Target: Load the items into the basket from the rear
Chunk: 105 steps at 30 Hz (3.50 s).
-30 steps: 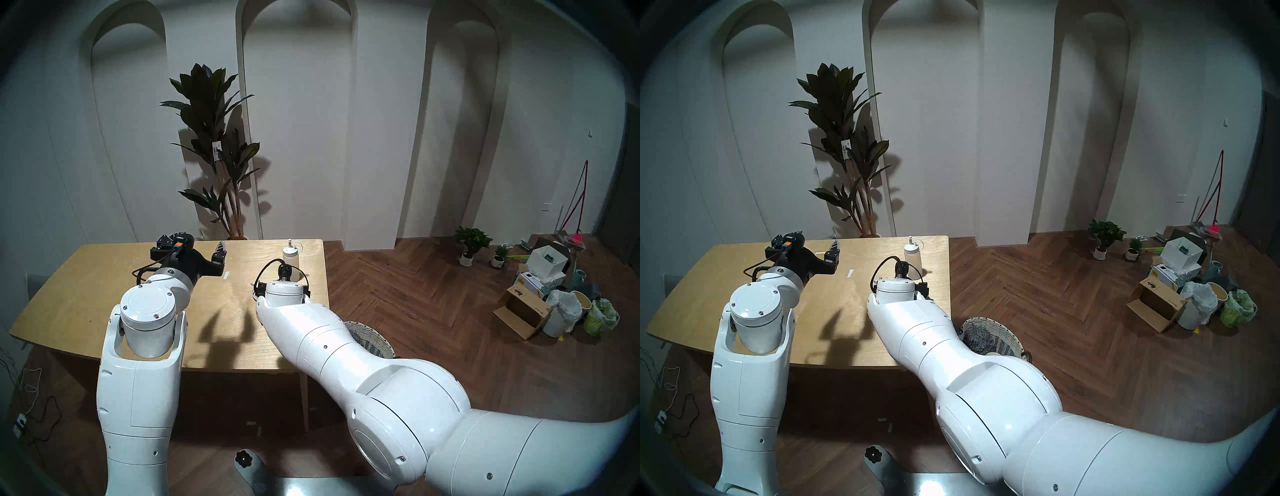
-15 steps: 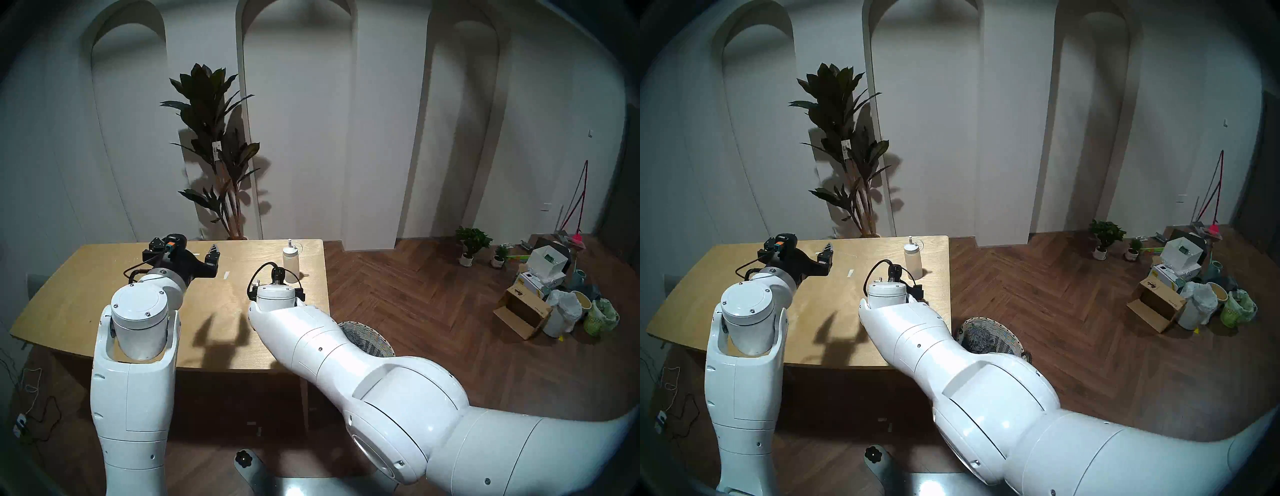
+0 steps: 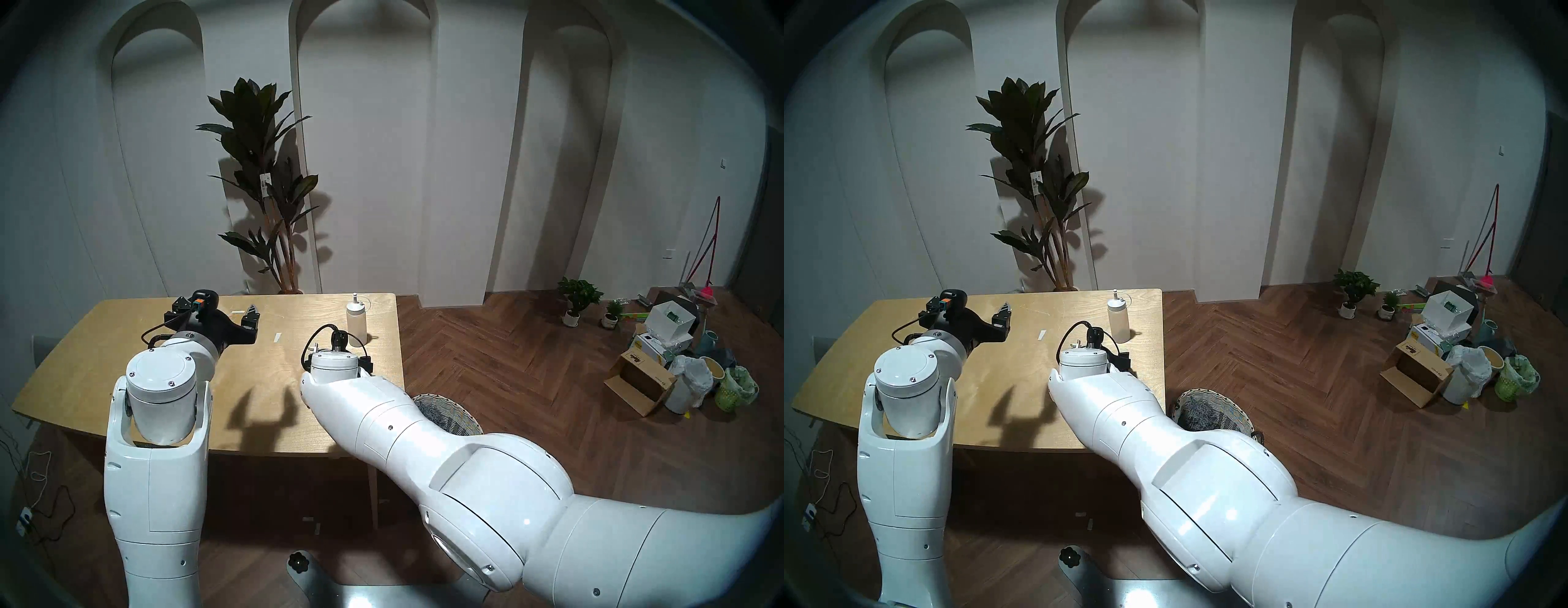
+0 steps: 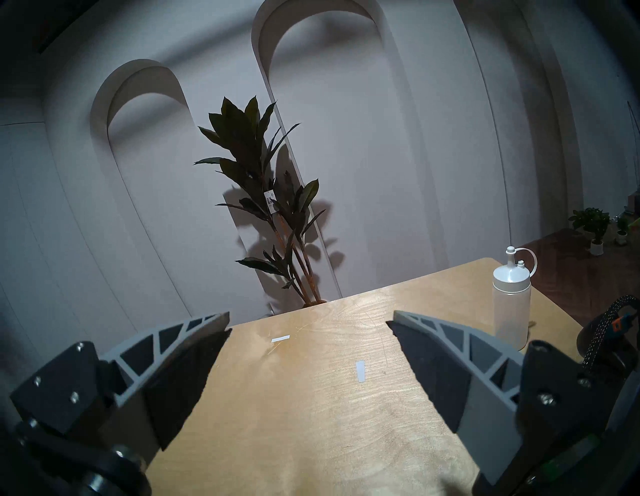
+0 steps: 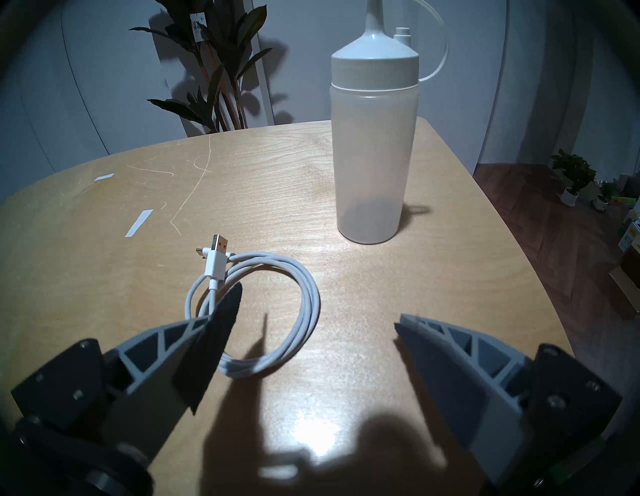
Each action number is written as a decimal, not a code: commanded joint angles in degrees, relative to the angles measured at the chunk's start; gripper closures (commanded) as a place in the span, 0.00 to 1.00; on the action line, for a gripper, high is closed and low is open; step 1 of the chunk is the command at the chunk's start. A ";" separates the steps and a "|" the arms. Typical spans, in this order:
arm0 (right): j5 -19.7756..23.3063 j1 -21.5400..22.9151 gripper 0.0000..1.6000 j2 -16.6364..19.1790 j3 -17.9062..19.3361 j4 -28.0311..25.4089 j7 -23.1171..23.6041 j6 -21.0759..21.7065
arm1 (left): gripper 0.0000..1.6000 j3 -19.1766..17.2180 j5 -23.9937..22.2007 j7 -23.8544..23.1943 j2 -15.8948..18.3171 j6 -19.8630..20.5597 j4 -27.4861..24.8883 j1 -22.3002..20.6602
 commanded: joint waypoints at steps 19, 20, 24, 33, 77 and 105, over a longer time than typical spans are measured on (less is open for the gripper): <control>4.08 2.81 0.00 -0.81 -2.52 2.50 0.17 -4.02 | 0.00 -1.18 0.50 0.17 -1.92 3.70 -2.95 3.16; 4.07 2.89 0.00 -0.81 -2.57 2.60 0.28 -4.22 | 0.00 -1.15 0.51 0.17 -1.98 3.80 -2.95 3.21; 4.54 3.26 0.00 -0.81 -2.64 3.01 0.81 -4.75 | 0.00 -1.04 0.58 0.14 -2.28 4.25 -3.02 3.43; 5.21 3.98 0.00 -0.81 -3.23 4.50 1.70 -6.25 | 0.00 -0.08 0.72 -0.07 -3.05 5.23 -2.54 3.56; 4.73 5.28 0.00 -0.81 -7.24 9.19 3.24 -9.16 | 0.00 2.37 2.32 0.42 -5.50 6.36 2.16 3.65; 2.98 3.49 0.00 -0.81 -11.55 10.08 2.53 -9.51 | 0.00 0.42 2.90 0.32 -7.01 6.71 4.60 4.68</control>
